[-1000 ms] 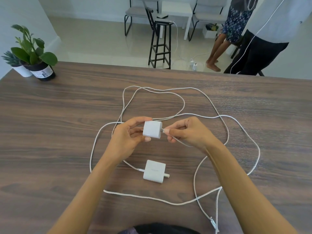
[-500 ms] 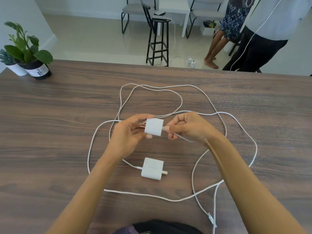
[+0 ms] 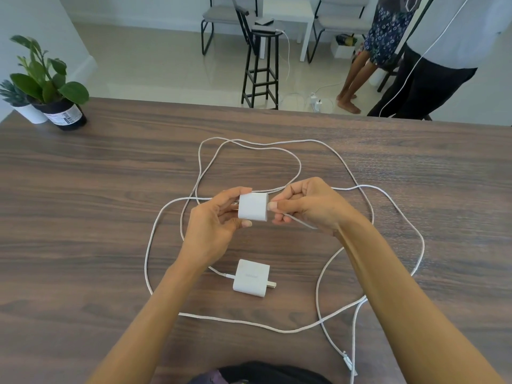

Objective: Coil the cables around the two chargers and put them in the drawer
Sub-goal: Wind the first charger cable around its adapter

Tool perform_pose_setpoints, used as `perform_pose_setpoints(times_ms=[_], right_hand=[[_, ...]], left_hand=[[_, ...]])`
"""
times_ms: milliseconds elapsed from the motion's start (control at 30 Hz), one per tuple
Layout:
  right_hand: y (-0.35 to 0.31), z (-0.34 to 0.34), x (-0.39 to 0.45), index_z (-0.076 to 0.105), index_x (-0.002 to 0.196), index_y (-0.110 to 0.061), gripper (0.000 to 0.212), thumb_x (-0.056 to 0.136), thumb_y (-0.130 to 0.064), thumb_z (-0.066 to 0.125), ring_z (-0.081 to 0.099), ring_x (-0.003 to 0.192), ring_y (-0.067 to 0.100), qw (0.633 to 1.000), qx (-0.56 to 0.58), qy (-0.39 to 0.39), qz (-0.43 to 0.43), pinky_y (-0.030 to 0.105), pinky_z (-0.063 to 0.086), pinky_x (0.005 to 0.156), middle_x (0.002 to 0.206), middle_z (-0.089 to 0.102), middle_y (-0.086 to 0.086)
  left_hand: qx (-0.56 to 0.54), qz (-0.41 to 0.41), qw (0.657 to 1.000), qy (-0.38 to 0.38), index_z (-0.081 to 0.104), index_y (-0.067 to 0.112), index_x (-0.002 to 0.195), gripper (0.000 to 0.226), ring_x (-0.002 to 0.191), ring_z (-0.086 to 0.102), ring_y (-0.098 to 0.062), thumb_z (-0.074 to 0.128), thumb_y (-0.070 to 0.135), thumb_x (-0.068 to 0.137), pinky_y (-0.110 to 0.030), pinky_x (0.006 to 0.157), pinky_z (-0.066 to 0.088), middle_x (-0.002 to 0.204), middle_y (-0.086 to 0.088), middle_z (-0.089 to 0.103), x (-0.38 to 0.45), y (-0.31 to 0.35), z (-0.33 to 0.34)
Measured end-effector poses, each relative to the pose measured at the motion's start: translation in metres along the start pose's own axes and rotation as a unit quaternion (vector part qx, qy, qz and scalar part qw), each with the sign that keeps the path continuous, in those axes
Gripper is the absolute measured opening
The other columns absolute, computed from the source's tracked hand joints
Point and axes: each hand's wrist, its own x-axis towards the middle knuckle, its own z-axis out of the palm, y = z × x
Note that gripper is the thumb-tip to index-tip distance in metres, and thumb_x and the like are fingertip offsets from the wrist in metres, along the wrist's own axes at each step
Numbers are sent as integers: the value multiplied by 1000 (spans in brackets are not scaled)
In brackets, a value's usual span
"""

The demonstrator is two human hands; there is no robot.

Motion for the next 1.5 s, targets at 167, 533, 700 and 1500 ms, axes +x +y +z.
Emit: perform_pose_setpoints(times_ms=[167,533,700,1500], right_hand=[[1,1,-1,66,78,-4,6,79,0,70,62,54,14,999,-11,13,-29,20,53,65,63,68,11],[13,-16,-16,75,87,-22,8,83,-18,69,63,69,6,976,-120,111,-144,20,52,68,77,75,1],[20,-28,-14,74,84,-24,14,84,-13,67,54,60,3,971,-47,176,-153,18,47,62,63,65,-9],[49,13,13,74,87,-30,9,83,-31,66,63,79,15,868,-374,304,-117,25,41,65,82,69,-8]], left_hand=[[13,6,1000,6,61,29,110,60,90,65,-1,68,-16,71,-12,82,50,105,11,67,5,5,-4],[-19,-34,998,59,61,18,118,49,88,66,4,74,-1,75,-10,77,50,102,12,67,11,4,-26],[-24,-43,997,56,61,17,118,48,86,67,5,73,-1,75,-9,75,50,101,13,68,11,3,-30],[-28,-69,986,147,61,16,120,46,77,63,14,77,17,76,-2,66,45,102,7,67,14,2,-11]])
